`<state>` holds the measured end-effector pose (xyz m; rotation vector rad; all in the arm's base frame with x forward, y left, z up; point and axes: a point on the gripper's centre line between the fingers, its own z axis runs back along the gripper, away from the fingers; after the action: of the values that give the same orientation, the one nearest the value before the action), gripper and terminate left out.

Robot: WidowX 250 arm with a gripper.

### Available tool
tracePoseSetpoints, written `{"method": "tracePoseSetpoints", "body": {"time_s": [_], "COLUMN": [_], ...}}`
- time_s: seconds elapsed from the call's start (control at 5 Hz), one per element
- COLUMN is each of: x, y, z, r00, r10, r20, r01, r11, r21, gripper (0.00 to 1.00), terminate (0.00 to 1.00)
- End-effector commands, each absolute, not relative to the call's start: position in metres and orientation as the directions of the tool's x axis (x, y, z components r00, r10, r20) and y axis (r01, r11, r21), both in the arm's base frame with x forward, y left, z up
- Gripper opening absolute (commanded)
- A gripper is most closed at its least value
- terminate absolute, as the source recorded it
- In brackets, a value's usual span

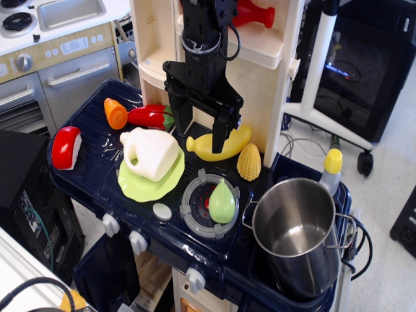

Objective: Put sushi in pot or pan

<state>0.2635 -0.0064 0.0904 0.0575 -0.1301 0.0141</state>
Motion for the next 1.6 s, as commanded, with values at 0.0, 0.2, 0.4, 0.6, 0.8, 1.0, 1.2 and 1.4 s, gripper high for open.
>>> {"method": "tracePoseSetpoints", "body": {"time_s": [0.0,0.2,0.4,0.6,0.8,1.0,1.2,1.4], "x": [0.263,0.245,0.227,0.207,0.197,0.205,0.212,0.213], "y": [-0.006,-0.013,-0.012,0.004,0.050,0.088,0.129,0.160], "z": [0.090,0.095,0.107,0.119,0.129,0.129,0.111,0.092], "r00": [0.991,0.989,0.980,0.956,0.942,0.898,0.902,0.907], "r10": [0.010,0.100,0.185,0.289,0.335,0.433,0.401,0.375], "r20": [0.130,0.107,0.076,0.043,0.035,0.071,0.161,0.192], "r01": [-0.018,-0.106,-0.191,-0.292,-0.334,-0.432,-0.432,-0.416], "r11": [0.998,0.993,0.978,0.946,0.917,0.844,0.847,0.870], "r21": [0.056,0.057,0.085,0.143,0.218,0.317,0.309,0.266], "gripper": [1.00,1.00,1.00,1.00,1.00,1.00,1.00,1.00], "terminate": [0.00,0.00,0.00,0.00,0.00,0.00,0.00,0.00]}}
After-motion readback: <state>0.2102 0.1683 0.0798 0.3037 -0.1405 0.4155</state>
